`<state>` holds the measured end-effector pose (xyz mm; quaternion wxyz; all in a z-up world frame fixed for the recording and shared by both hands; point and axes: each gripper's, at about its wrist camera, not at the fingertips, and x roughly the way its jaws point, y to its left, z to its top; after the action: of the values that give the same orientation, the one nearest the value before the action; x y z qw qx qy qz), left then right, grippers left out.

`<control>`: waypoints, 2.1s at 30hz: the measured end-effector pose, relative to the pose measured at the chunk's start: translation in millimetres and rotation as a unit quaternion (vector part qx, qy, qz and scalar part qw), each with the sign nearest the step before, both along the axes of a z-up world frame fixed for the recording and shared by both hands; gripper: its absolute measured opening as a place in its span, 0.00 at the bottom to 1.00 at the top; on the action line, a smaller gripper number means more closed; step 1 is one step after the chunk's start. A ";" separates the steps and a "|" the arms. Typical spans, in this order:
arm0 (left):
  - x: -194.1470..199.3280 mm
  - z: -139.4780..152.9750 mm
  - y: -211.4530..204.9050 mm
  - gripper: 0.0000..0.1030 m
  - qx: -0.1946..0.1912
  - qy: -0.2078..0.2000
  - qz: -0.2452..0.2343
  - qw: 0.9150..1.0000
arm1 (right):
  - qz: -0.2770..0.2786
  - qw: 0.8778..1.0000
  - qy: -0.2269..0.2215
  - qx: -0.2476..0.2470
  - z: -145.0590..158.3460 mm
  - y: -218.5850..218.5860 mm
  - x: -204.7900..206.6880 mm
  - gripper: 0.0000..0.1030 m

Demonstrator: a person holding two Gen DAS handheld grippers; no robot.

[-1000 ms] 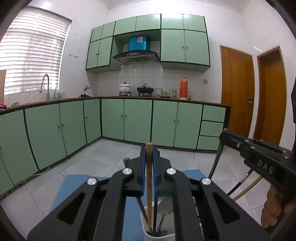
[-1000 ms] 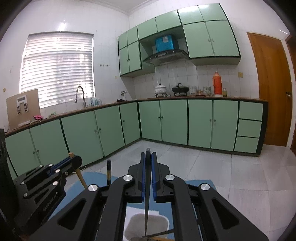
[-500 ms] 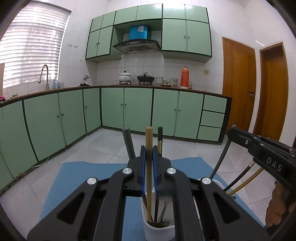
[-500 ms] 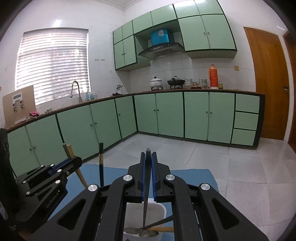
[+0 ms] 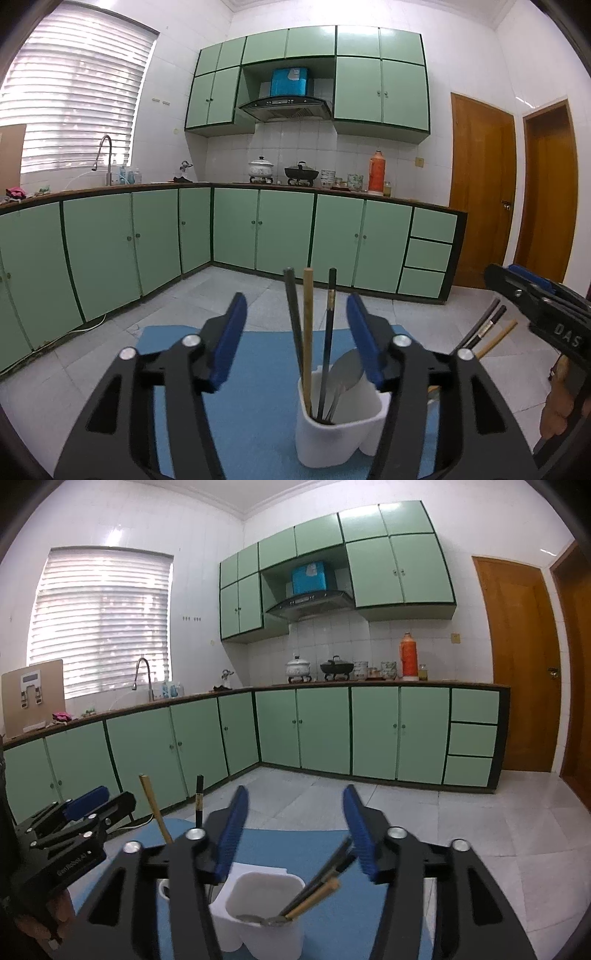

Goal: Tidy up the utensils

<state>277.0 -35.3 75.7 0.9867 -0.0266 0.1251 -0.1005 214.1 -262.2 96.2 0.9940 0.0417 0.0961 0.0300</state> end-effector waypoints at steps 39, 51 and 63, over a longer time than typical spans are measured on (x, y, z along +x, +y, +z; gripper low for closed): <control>-162.4 -36.4 12.6 0.95 0.025 0.096 0.017 0.995 | -0.023 0.992 0.126 0.004 -58.9 -12.5 -151.3 0.94; -197.8 -21.5 8.4 0.95 0.034 0.096 0.018 0.995 | 0.001 0.993 0.117 -0.003 -42.9 0.5 -181.8 0.94; -211.1 -8.3 2.2 0.95 0.043 0.091 0.015 0.995 | 0.010 0.992 0.126 -0.017 -34.7 8.5 -189.0 0.94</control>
<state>65.8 -33.1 67.5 0.9729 0.0046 0.2178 -0.0779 25.1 -253.6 61.5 0.9742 0.0274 0.2215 0.0328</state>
